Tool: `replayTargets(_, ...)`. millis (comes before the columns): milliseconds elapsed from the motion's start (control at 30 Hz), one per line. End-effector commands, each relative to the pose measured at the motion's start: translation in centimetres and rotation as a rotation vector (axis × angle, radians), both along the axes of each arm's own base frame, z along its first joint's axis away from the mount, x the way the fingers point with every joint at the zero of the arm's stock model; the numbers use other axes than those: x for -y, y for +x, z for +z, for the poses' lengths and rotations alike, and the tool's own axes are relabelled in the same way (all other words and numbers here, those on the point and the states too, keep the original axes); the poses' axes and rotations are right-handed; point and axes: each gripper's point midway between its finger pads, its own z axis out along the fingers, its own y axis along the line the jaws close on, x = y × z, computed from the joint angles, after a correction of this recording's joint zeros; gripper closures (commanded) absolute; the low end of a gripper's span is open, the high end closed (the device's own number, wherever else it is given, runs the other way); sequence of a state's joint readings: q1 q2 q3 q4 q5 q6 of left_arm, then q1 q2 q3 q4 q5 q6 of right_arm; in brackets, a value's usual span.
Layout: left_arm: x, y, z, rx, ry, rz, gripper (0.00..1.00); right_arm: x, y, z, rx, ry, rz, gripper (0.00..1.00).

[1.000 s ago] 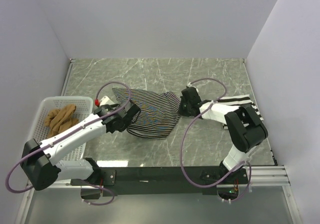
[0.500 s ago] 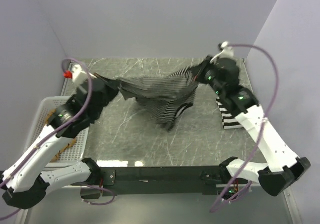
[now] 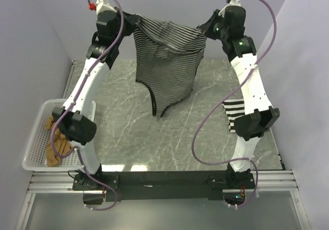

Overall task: Fold and stack the tank tops
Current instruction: Flatten the tank top out

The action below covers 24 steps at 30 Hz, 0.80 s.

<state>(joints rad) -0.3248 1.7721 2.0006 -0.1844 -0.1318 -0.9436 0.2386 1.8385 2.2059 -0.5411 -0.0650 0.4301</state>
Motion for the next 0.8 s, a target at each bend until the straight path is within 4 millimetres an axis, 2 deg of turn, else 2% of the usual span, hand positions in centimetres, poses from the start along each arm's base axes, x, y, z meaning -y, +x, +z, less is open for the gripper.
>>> replayTargets(0,1.3,-3.9,10.6,0.274,0.039,-0.139,0.99,1.3,-2.8,8.6,0.175,0.012,0.037,1.0)
replayTargets(33,0.9,-5.0,11.8,0.301,0.037,-0.139,1.0,1.5,-3.2,9.4,0.186,0.022,0.039,1.0)
replayTargets(67,0.8,-5.1,10.9,0.284,0.038,-0.142,0.99,1.7,-3.8,9.6,0.187,0.026,0.045,1.0)
replayTargets(100,0.7,-5.6,10.8,0.283,0.034,-0.144,1.0,1.6,-3.6,7.7,0.131,0.028,0.049,1.0)
replayTargets(133,0.0,-7.5,11.9,0.308,0.025,-0.142,1.0,1.4,-3.9,6.7,0.099,0.028,0.062,1.0)
replayTargets(167,0.2,-6.8,8.4,0.225,0.024,-0.14,0.99,1.4,-5.0,6.3,0.08,0.029,0.07,1.0)
replayTargets(200,0.1,-7.2,7.0,0.187,0.01,-0.143,0.99,1.3,-5.0,2.3,-0.03,0.012,0.079,1.0)
replayTargets(233,-0.6,-8.9,7.2,0.184,-0.016,-0.137,0.99,1.5,-5.5,0.4,-0.084,0.0,0.075,1.0)
replayTargets(267,-0.6,-8.4,2.0,0.067,-0.012,-0.129,0.99,1.9,-6.8,-1.0,-0.13,-0.013,0.066,1.0)
replayTargets(300,-0.6,-9.0,-0.3,0.011,-0.03,-0.132,0.99,2.2,-7.3,-6.2,-0.25,-0.054,0.064,1.0)
replayTargets(333,-1.1,-10.9,-0.9,-0.001,-0.06,-0.135,0.99,2.5,-8.1,-8.4,-0.3,-0.076,0.061,1.0)
replayTargets(367,-0.9,-11.1,-7.3,-0.136,-0.079,-0.134,0.99,3.3,-9.4,-9.6,-0.322,-0.099,0.036,1.0)
replayTargets(400,-0.8,-12.0,-9.9,-0.194,-0.093,-0.137,0.99,3.9,-10.4,-14.7,-0.426,-0.142,0.025,0.98)
replayTargets(433,-0.2,-13.8,-11.6,-0.238,-0.131,-0.156,0.99,4.4,-11.1,-16.8,-0.468,-0.165,0.011,0.82)
replayTargets(467,0.2,-15.0,-18.1,-0.365,-0.12,-0.158,0.96,5.4,-11.1,-18.5,-0.478,-0.191,-0.037,0.7)
replayTargets(500,0.6,-16.1,-20.8,-0.412,-0.123,-0.17,0.91,6.0,-12.3,-22.6,-0.566,-0.218,-0.05,0.59)
replayTargets(533,1.7,-17.7,-23.1,-0.454,-0.12,-0.202,0.87,6.1,-12.8,-24.1,-0.597,-0.231,-0.049,0.5)
replayTargets(567,0.9,-19.0,-28.5,-0.558,-0.103,-0.14,0.82,6.3,-12.8,-24.9,-0.594,-0.233,-0.059,0.48)
replayTargets(600,0.9,-20.5,-32.1,-0.63,-0.098,-0.141,0.82,6.1,-14.1,-26.4,-0.615,-0.217,-0.064,0.39)
replayTargets(633,1.1,-20.3,-31.9,-0.621,-0.106,-0.144,0.82,6.1,-14.3,-27.4,-0.626,-0.205,-0.072,0.35)
replayTargets(667,0.6,-21.2,-34.3,-0.668,-0.094,-0.131,0.85,5.8,-14.4,-26.5,-0.578,-0.182,-0.074,0.34)
replayTargets(700,0.2,-21.5,-35.2,-0.695,-0.083,-0.111,0.91,6.7,-15.1,-27.9,-0.599,-0.18,-0.135,0.34)
replayTargets(767,-0.1,-21.6,-36.0,-0.712,-0.056,-0.097,0.94,6.8,-15.6,-27.7,-0.562,-0.155,-0.158,0.33)
